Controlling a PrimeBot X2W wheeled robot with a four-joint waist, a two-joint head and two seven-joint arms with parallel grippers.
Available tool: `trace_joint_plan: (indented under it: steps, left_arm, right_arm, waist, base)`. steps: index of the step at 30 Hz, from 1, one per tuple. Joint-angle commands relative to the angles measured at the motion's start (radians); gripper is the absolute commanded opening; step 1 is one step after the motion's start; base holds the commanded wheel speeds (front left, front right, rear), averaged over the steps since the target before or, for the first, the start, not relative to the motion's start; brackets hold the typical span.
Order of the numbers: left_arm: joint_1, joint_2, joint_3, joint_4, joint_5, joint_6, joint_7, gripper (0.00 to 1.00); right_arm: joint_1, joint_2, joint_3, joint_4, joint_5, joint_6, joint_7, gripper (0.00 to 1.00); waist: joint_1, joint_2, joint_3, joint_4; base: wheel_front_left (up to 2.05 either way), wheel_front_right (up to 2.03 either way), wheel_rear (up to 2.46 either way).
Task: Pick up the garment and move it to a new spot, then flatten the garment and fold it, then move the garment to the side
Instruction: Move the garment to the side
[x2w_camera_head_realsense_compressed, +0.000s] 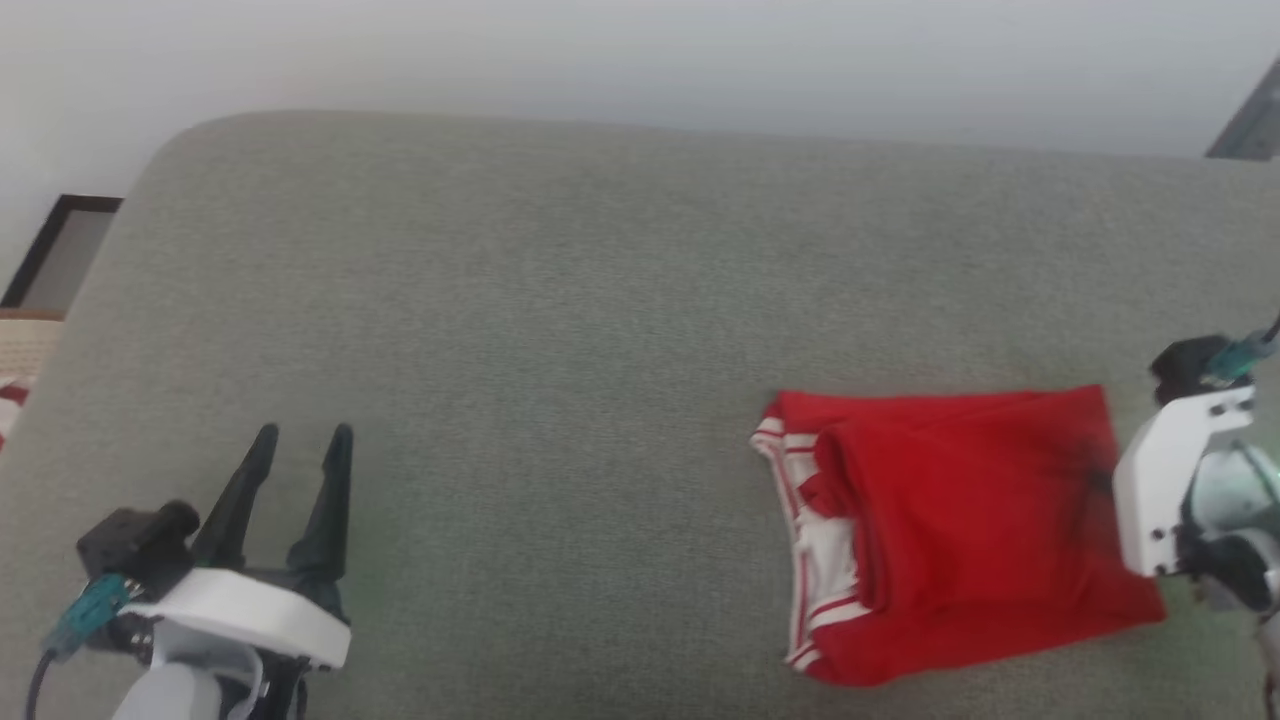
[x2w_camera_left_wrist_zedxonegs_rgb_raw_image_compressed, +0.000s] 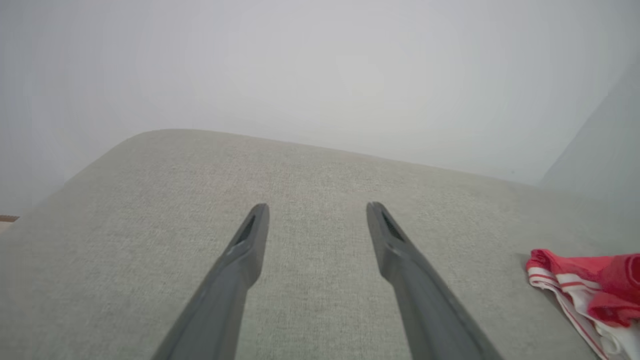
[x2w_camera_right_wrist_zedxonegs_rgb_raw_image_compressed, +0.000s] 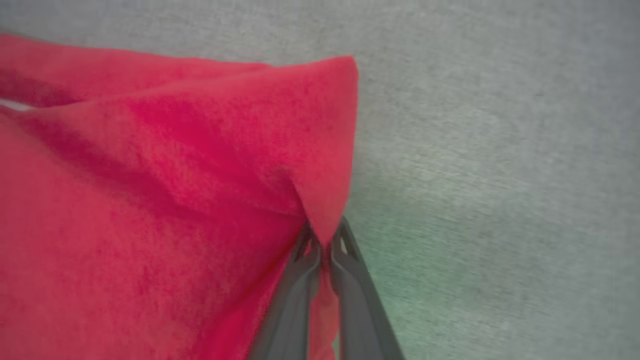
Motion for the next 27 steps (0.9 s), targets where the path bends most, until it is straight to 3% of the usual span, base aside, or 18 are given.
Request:
trace_joint_plan:
  steps: [1, 9, 18, 27]
  left_arm:
    - [-0.022, 0.001, -0.010, -0.001, 0.002, -0.002, -0.004, 1.00]
    - [-0.117, -0.005, -0.075, 0.008, 0.009, -0.002, -0.004, 1.00]
    - [-0.224, -0.001, -0.143, 0.008, 0.009, -0.002, -0.004, 1.00]
    - [-0.316, 0.009, -0.202, 0.020, 0.004, -0.002, -0.004, 1.00]
  right_arm:
    - [-0.017, -0.012, -0.017, -0.009, -0.014, -0.003, 0.005, 0.00]
    - [-0.094, -0.081, -0.094, -0.006, -0.074, -0.002, -0.020, 0.00]
    - [-0.234, -0.189, -0.105, 0.087, -0.139, -0.002, -0.153, 0.00]
    - [-0.371, -0.241, -0.113, 0.221, -0.227, -0.002, -0.292, 0.00]
  waist:
    - [0.0000, 0.0000, 0.009, -0.017]
    - [0.0000, 0.0000, 0.055, -0.112]
    - [0.0000, 0.0000, 0.129, -0.199]
    - [0.0000, 0.0000, 0.207, -0.242]
  base:
    - [0.00, 0.00, 0.00]
    - [0.00, 0.00, 0.00]
    - [0.00, 0.00, 0.00]
    - [0.00, 0.00, 0.00]
